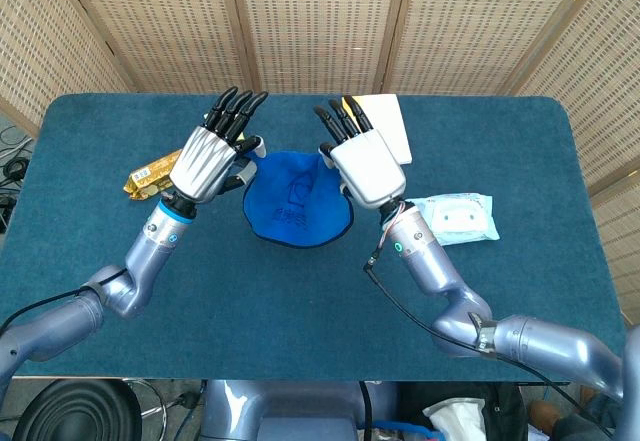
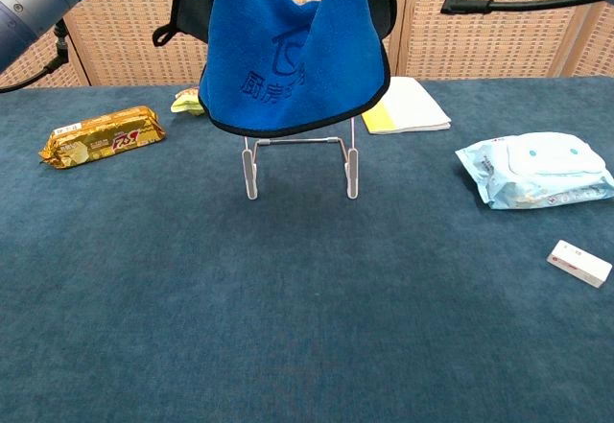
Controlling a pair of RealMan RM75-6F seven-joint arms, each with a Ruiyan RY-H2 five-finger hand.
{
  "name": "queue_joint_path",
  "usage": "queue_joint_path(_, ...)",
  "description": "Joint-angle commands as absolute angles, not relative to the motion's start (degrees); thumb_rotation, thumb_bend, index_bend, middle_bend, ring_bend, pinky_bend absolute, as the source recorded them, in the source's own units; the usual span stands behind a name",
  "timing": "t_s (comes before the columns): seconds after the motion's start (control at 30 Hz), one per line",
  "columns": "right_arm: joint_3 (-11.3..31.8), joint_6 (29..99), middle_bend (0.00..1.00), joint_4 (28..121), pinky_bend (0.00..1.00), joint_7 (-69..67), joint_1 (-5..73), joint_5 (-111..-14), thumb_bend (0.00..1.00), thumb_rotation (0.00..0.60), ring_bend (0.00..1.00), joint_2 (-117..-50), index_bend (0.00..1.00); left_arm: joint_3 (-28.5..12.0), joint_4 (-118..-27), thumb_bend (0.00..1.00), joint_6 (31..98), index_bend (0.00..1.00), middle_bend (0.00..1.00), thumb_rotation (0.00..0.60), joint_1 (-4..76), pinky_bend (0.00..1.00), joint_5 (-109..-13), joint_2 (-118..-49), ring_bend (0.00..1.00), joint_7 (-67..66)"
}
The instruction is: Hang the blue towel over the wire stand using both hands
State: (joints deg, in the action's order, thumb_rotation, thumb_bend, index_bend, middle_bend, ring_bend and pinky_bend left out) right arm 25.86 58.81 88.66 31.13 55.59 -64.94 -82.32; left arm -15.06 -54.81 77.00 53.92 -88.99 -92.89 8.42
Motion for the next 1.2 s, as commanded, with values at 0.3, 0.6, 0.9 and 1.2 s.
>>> queue_joint_path(0.3,25.19,56.0,0.11,75.26,0.0,24.27,58.55,-61.48,0.47,0.6,0.0,-87.54,0.68,-15.64,-41.84,0.52,72.17,0.72,0.0,0.6,56.92,0.0,-85.84,-99.43,0.0,15.14)
queue_joint_path(0.6,24.1,55.3,0.11,71.42,0.0,21.86,59.09,-60.43,0.47,0.6,0.0,-89.17,0.68,-15.22,-35.25,0.52,70.47,0.72,0.0,0.6,57.44,0.0,-84.41,-102.36,0.0,19.77)
queue_joint_path(0.9,22.19,55.19,0.11,71.26,0.0,20.44,58.35,-60.55,0.47,0.6,0.0,-89.57,0.68,-13.01,-32.66,0.52,69.68,0.72,0.0,0.6,56.29,0.0,-84.63,-104.05,0.0,22.77)
queue_joint_path(1.2,19.83,55.67,0.11,69.69,0.0,17.24,57.01,-62.61,0.47,0.6,0.0,-91.02,0.68,-11.57,-29.56,0.52,68.81,0.72,0.0,0.6,54.99,0.0,-84.35,-106.18,0.0,25.38)
